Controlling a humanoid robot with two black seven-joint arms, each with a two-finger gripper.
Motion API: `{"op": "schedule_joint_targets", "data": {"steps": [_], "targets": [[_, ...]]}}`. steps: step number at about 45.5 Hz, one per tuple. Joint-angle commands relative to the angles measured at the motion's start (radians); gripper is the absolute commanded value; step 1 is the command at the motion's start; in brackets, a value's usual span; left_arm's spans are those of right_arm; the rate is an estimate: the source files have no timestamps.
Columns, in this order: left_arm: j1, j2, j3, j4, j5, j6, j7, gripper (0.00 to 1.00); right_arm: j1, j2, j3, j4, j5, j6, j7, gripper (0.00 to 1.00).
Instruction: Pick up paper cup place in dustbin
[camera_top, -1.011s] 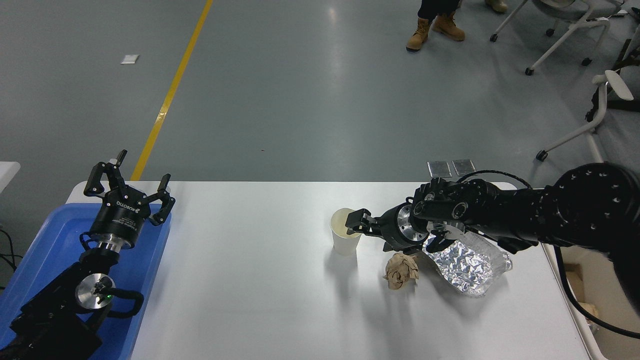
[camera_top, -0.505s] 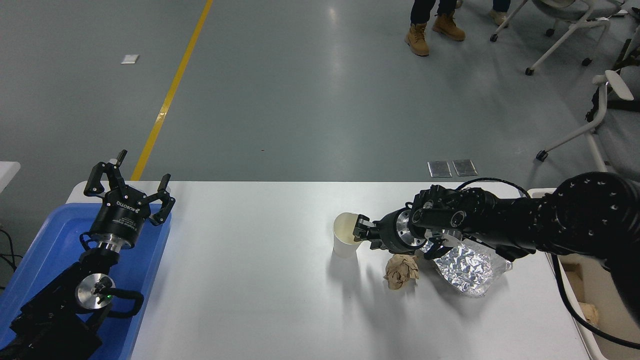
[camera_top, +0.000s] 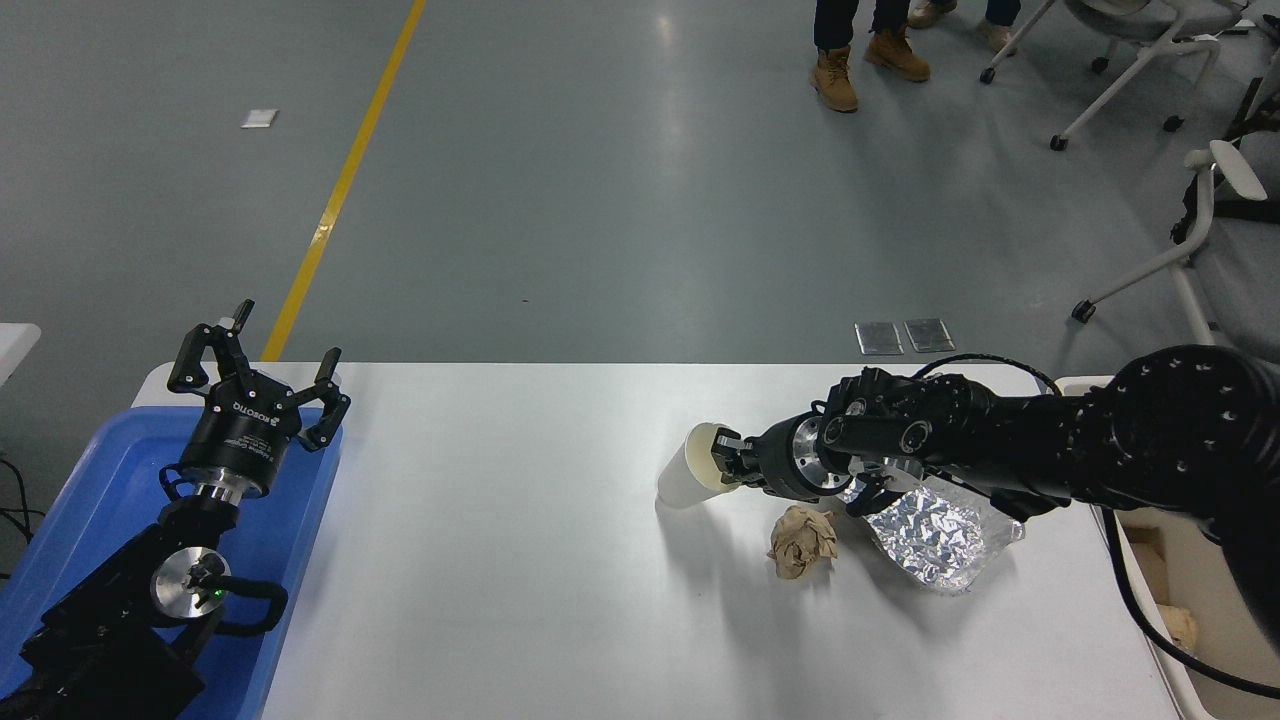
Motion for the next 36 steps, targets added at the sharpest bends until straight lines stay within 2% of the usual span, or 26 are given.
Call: {"op": "schedule_joint_targets", "data": {"steps": [1, 4, 16, 23, 36], "targets": [[0.0, 0.0, 0.0, 0.0, 0.0, 0.0, 0.0, 0.98, 0.136, 0.0, -0.034, 0.058, 0.0, 0.053, 0.0, 0.0], [0.0, 0.0, 0.0, 0.0, 0.0, 0.0, 0.0, 0.98, 0.19, -0.017, -0.035, 0.072, -0.006, 0.091, 0.0, 0.0], [0.0, 0.0, 0.0, 0.002, 0.0, 0.001, -0.002, 0.98, 0.434, -0.299, -0.043, 0.201, -0.051, 0.192, 0.0, 0.0], [0.0, 0.0, 0.0, 0.002, 0.0, 0.001, 0.0, 0.98, 0.531, -0.428, -0.048, 0.258, -0.086, 0.24, 0.002, 0.0], [0.0, 0.0, 0.0, 0.0, 0.0, 0.0, 0.0, 0.98, 0.71, -0.558, -0.057, 0.317, -0.085, 0.313, 0.002, 0.0]]}}
